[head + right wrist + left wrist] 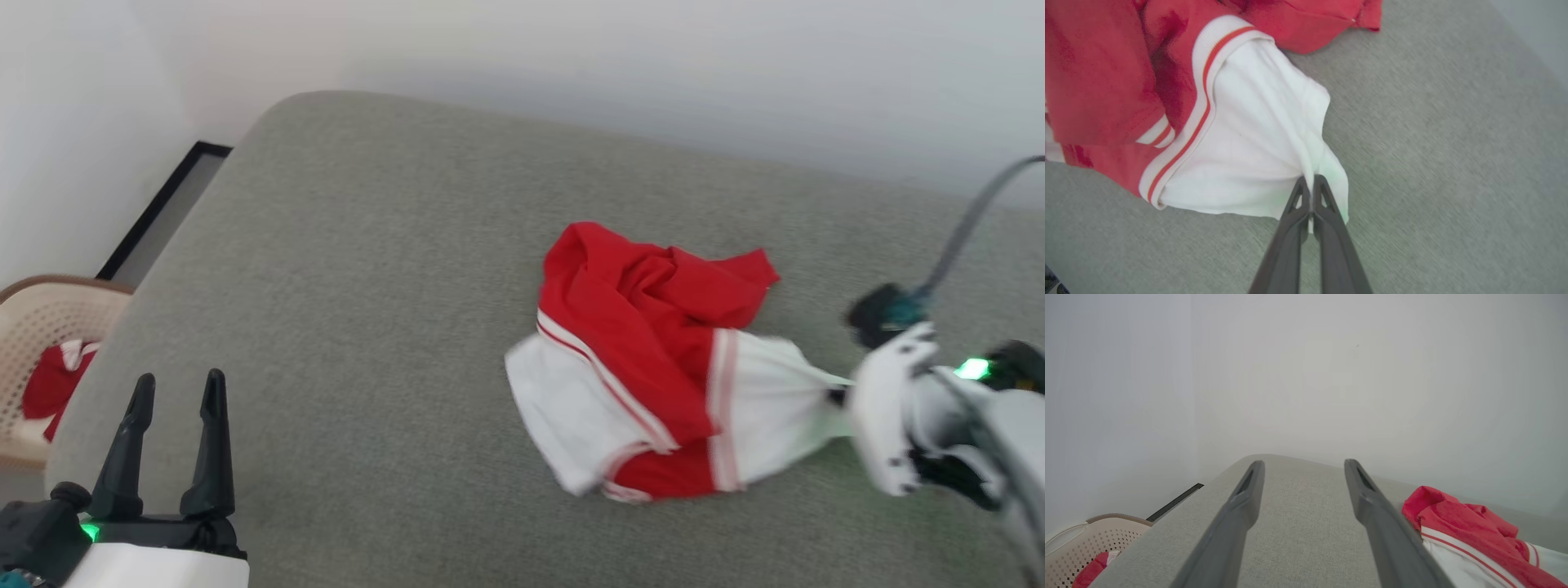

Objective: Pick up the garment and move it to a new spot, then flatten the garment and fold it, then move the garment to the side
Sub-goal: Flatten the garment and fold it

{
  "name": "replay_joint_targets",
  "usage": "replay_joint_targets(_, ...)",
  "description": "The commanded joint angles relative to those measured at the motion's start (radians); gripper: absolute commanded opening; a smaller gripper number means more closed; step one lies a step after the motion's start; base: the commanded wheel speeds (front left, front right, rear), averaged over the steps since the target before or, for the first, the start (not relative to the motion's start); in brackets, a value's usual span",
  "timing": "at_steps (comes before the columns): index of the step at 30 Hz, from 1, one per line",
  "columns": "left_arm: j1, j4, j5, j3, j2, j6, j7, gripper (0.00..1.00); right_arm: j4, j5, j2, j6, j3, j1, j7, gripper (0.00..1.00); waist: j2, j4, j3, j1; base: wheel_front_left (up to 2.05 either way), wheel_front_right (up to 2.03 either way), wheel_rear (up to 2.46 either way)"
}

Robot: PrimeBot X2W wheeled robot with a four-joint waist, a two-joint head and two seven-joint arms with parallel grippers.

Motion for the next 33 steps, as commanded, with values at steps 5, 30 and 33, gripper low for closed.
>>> replay_joint_targets(5,0.012,-0.005,0.015,0.002,0.006,-0.009,-0.005,1.00,-0.052,-0.012,-0.065,-0.005,-0.156,0.117,0.064,0.00,-0.0001,-0.041,-0.007,0.0000,0.00,0.00,0.00)
replay_joint_targets(30,-0.090,-0.009,-0.054,-0.162,0.121,-0.016,0.161,1.00,-0.132,-0.168,0.106,-0.005,-0.448,0.205,-0.015,1.00,-0.0001,-0.194,0.026,0.0000,0.00,0.00,0.00)
replay_joint_targets(33,-0.112,-0.018,-0.076,-0.205,0.141,-0.017,0.226,1.00,-0.214,-0.211,0.145,-0.005,-0.497,0.214,-0.061,1.00,-0.0001,-0.236,0.037,0.0000,0.00,0.00,0.00)
